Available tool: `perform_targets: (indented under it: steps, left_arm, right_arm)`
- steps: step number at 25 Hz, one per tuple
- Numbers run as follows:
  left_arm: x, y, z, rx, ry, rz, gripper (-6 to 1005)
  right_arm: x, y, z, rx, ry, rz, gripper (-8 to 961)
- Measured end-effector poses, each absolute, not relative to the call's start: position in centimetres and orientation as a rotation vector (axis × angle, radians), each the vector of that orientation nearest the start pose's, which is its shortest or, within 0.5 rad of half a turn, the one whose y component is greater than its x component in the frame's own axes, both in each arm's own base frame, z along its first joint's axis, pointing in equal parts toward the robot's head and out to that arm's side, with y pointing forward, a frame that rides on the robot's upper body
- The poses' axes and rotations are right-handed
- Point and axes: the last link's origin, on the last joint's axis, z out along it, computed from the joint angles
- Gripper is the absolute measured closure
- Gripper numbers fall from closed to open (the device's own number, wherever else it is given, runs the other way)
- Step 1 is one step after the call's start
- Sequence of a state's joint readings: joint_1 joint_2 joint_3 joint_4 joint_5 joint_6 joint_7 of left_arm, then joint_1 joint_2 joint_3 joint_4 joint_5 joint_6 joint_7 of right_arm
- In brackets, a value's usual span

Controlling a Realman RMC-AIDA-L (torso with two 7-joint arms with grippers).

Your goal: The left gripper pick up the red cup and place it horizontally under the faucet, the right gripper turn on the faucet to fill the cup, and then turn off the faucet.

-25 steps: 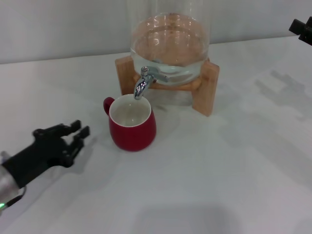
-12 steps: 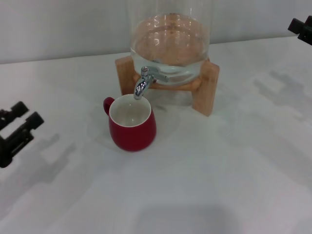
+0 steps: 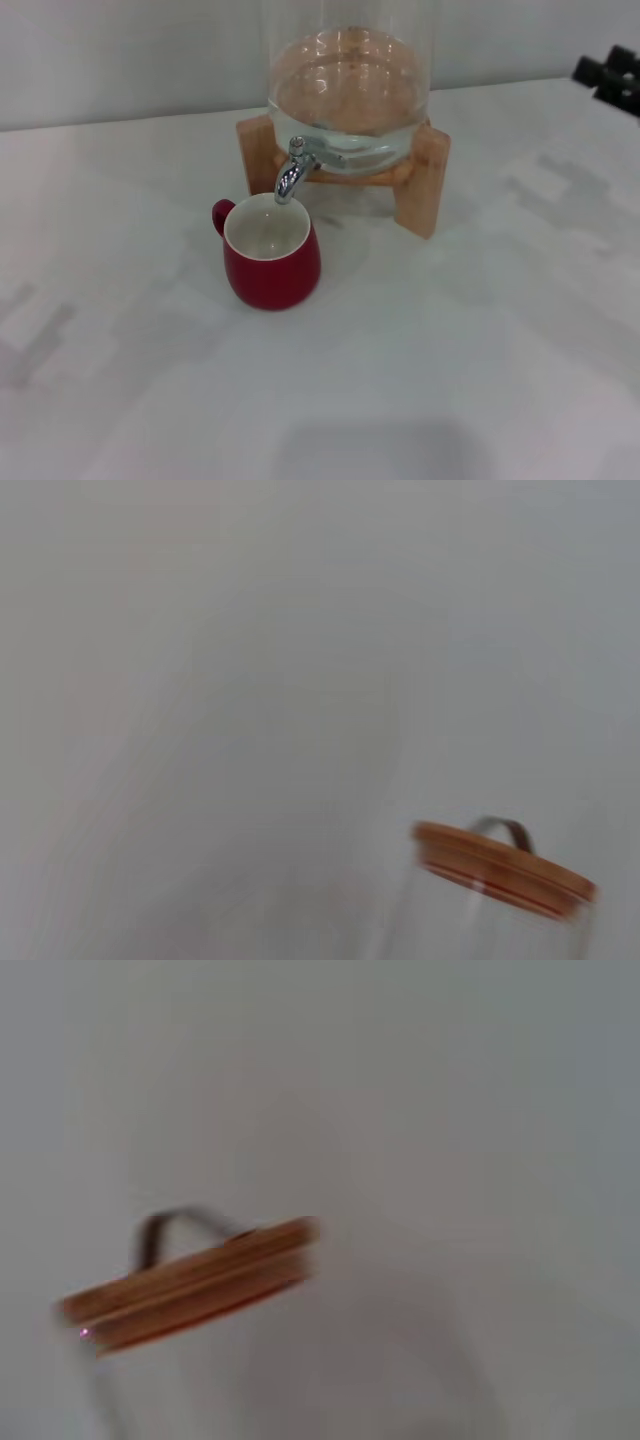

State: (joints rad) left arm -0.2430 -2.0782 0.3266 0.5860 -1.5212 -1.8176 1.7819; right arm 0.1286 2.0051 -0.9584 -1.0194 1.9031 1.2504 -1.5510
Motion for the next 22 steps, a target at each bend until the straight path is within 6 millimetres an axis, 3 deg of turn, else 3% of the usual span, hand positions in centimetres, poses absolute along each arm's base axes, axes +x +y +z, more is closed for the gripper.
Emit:
perform_targets:
  steps: [6, 14, 18, 22]
  left_arm:
    - [-33.4, 24.9, 8.3, -1.948, -0.808, -1.284, 256]
    - [-33.8, 25.5, 8.8, -1.883, -0.825, -1.28, 257]
    - [-33.8, 25.9, 9.0, -1.876, -0.841, -1.281, 257]
    - [-33.8, 26.0, 9.0, -1.877, -0.857, -1.289, 258]
  right_arm:
    - [25.5, 30.3, 10.1, -2.17, 0.683, 0.916, 232]
    - [18.0, 27.7, 7.6, -2.252, 0.547, 0.729, 232]
    - [16.6, 28.0, 4.8, -2.3, 0.556, 0.692, 232]
    - [16.4, 29.1, 2.0, -2.343, 0.595, 0.671, 232]
